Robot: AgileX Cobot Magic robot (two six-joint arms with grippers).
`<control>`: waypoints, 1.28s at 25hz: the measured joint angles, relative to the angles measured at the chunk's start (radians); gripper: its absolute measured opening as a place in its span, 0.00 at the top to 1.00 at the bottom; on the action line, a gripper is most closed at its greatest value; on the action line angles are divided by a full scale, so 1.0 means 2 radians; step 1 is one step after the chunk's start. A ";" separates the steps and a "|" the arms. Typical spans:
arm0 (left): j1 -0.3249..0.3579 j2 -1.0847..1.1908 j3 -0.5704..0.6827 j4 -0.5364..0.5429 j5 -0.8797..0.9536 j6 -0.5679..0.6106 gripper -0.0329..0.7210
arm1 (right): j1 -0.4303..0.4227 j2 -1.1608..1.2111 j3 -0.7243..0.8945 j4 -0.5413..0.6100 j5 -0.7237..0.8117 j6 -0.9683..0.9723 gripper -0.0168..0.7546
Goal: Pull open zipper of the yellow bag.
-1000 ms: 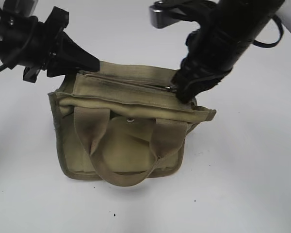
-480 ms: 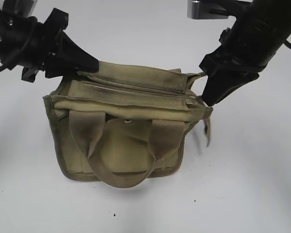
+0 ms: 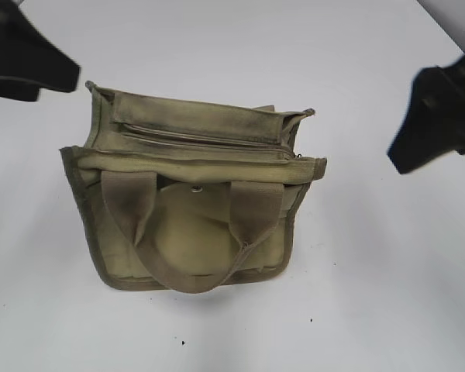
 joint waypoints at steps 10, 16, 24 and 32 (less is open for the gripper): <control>0.000 -0.251 0.023 0.246 0.153 -0.167 0.29 | 0.000 -0.298 0.195 -0.030 0.003 0.060 0.21; 0.000 -0.427 0.110 0.287 0.168 -0.182 0.29 | 0.000 -0.458 0.265 -0.059 0.005 0.073 0.21; 0.000 -0.606 0.211 0.287 0.176 -0.184 0.29 | 0.000 -0.561 0.329 -0.073 -0.019 0.062 0.21; 0.000 -0.602 0.252 0.281 0.118 -0.163 0.29 | 0.000 -0.563 0.350 -0.071 -0.056 0.042 0.21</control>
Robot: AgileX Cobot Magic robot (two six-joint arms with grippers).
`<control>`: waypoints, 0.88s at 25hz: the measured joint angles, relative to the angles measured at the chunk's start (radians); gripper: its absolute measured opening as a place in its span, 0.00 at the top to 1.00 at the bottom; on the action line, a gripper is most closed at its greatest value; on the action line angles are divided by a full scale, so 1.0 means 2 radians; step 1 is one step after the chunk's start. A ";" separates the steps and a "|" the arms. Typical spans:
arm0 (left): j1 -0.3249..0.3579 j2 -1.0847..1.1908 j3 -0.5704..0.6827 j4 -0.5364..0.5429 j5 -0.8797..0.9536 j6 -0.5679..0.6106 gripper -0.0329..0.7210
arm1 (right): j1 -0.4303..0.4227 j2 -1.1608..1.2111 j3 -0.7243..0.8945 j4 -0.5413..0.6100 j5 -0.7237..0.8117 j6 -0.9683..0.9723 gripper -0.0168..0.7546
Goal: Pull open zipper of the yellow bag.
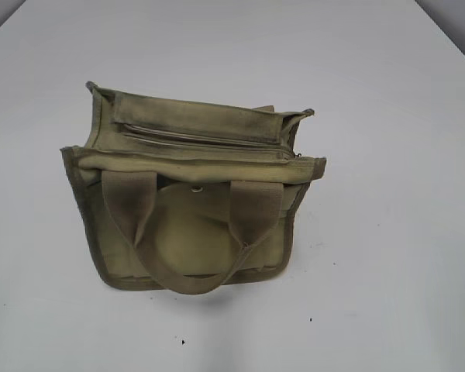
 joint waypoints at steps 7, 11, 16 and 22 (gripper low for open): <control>0.000 0.000 0.012 0.000 -0.025 0.004 0.29 | 0.000 0.000 0.000 0.000 0.000 0.000 0.21; 0.000 0.000 0.012 0.000 -0.026 0.005 0.29 | 0.000 0.000 0.000 0.001 0.000 -0.001 0.21; 0.000 0.000 0.012 0.000 -0.026 0.005 0.29 | -0.008 0.000 0.000 0.002 -0.001 -0.001 0.21; 0.008 0.000 0.012 0.000 -0.027 0.005 0.29 | -0.115 -0.011 0.000 0.003 -0.002 -0.001 0.21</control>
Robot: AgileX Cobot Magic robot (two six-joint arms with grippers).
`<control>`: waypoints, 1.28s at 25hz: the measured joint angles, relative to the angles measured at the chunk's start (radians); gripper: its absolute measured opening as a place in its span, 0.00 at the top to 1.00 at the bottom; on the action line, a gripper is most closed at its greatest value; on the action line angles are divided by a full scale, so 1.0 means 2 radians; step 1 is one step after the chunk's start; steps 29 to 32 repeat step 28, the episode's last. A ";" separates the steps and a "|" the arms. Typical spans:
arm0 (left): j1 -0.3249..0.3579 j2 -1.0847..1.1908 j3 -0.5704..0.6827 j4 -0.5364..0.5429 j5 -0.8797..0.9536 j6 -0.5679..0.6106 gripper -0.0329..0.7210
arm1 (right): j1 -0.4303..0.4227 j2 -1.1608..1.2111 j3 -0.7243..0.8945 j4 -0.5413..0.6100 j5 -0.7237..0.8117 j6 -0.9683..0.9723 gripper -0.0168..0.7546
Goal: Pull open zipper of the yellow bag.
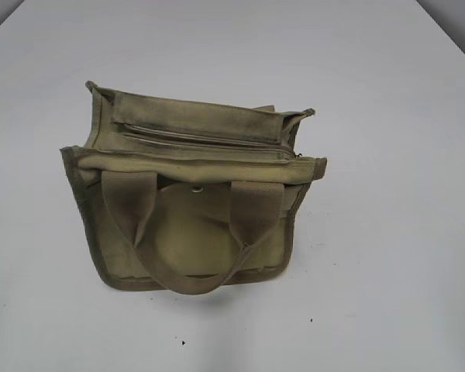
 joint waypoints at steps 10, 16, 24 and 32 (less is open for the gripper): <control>0.091 -0.006 0.000 0.000 0.000 0.000 0.29 | -0.064 -0.088 0.000 0.001 0.000 0.000 0.21; 0.094 -0.006 0.000 0.000 0.000 0.000 0.29 | -0.064 -0.088 0.000 0.004 0.000 -0.001 0.21; 0.094 -0.006 0.000 0.000 0.000 0.000 0.30 | -0.064 -0.088 0.000 0.006 0.000 -0.001 0.21; 0.094 -0.006 0.000 0.000 0.000 0.000 0.31 | -0.064 -0.088 0.000 0.006 0.000 -0.001 0.21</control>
